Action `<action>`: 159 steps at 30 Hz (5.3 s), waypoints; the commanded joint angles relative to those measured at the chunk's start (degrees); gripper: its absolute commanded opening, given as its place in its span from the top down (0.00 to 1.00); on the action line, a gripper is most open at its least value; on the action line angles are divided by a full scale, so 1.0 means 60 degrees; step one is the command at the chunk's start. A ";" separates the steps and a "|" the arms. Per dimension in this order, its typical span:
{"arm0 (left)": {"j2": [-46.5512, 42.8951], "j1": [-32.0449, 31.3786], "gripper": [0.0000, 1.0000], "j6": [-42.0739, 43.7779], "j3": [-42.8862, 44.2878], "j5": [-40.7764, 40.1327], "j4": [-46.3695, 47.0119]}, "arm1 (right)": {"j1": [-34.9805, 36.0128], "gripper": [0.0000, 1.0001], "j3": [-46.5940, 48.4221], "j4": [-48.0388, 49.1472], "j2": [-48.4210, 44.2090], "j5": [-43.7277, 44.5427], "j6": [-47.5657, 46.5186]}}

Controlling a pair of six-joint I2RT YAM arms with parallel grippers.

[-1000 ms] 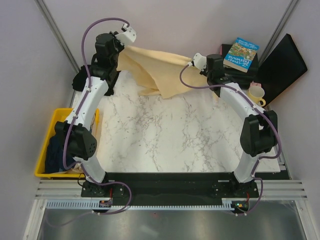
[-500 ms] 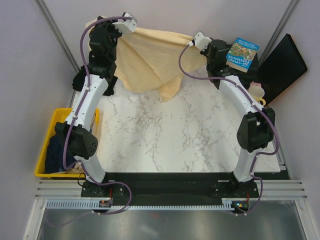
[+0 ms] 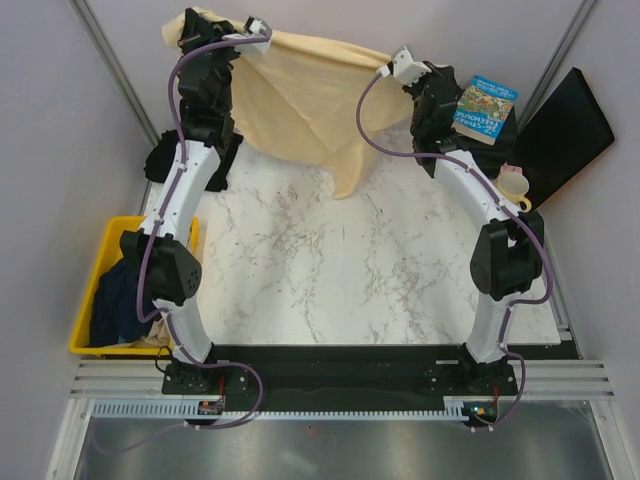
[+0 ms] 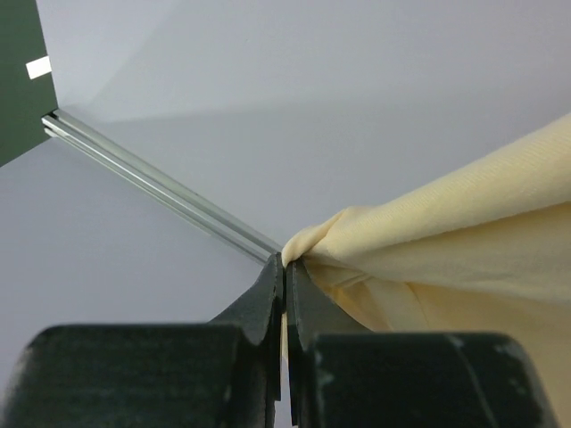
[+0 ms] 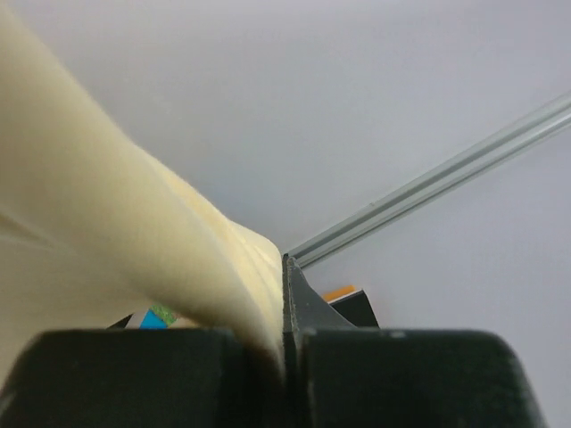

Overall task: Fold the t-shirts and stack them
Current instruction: Flatten out the tshirt

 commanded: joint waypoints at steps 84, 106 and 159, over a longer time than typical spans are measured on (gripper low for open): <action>-0.1380 -0.0078 0.98 -0.4532 -0.3426 0.3442 -0.5857 | -0.0273 0.32 0.1743 -0.8344 0.1891 -0.6053 0.2390; -0.0384 -0.0709 0.98 -0.5234 -0.3311 0.1975 -0.5855 | 0.2332 0.10 0.1128 -1.2496 0.1463 -0.9969 0.0497; -0.1716 -0.0241 0.98 -0.3742 -0.4674 0.1066 -0.4903 | 0.3099 1.00 -0.0310 -0.9492 0.0250 -0.1919 0.1277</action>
